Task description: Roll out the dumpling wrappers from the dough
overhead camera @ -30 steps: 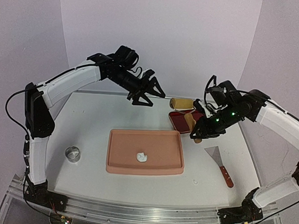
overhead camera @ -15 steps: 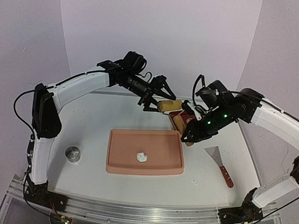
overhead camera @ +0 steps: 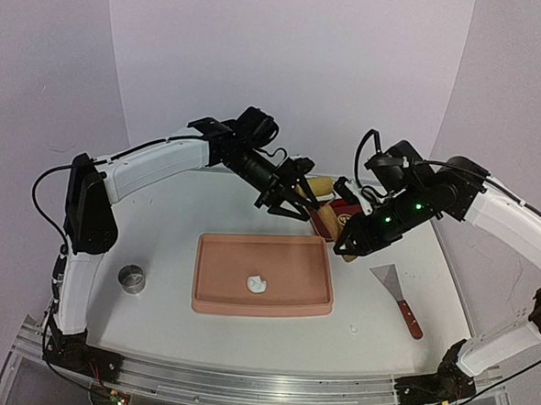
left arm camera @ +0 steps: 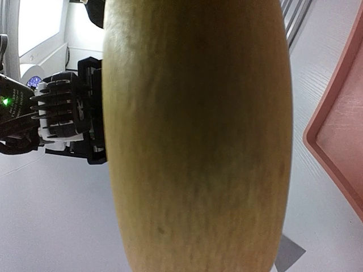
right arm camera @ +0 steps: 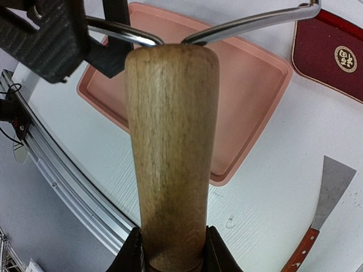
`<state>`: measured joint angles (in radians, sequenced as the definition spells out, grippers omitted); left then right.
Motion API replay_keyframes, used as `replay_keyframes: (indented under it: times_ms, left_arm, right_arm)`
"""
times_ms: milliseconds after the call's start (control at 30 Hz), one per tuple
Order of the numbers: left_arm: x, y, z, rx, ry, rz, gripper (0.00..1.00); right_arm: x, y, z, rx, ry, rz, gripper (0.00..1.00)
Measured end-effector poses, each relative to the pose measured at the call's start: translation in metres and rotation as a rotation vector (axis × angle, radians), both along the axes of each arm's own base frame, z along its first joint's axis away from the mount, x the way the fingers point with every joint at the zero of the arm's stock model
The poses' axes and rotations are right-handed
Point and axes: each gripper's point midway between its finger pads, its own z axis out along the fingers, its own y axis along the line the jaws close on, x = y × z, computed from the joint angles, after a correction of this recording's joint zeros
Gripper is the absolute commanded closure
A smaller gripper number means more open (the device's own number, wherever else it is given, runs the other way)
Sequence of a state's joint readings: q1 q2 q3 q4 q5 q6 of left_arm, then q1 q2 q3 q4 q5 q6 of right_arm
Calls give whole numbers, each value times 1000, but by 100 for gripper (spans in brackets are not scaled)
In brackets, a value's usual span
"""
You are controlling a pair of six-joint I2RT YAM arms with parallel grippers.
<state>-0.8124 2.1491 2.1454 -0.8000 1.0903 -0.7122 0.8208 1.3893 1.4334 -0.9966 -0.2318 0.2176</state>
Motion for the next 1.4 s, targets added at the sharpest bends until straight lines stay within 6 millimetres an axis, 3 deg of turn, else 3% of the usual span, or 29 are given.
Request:
replay_keyframes:
  times_ms: [100, 167, 233, 467, 700, 967, 1133, 1233, 1400]
  left_arm:
    - [1, -2, -5, 4, -13, 13, 100]
    - [2, -2, -8, 6, -19, 28, 100]
    - [2, -2, -11, 7, -24, 43, 100]
    - [10, 0, -15, 33, -44, 136, 100]
    - [22, 11, 8, 2, -92, 239, 100]
    - [31, 30, 67, -100, -188, 333, 100]
    - [34, 45, 105, -174, -242, 407, 100]
    - [35, 51, 128, -230, -267, 443, 100]
    - [38, 56, 158, -316, -287, 484, 100]
  right_arm:
    - [-1, -2, 2, -1, -2, -4, 97]
    - [-2, -5, 4, 2, -7, -10, 78]
    - [-3, -6, 6, 6, -11, -17, 50]
    - [5, -14, 32, 67, -102, -107, 13]
    - [21, -28, 54, 150, -177, -303, 2]
    - [47, -20, 78, 423, -101, -498, 2]
    - [82, -19, 67, 679, 44, -638, 2]
    - [90, -12, 61, 803, 117, -662, 2]
    - [102, 10, 107, 1084, 138, -584, 2]
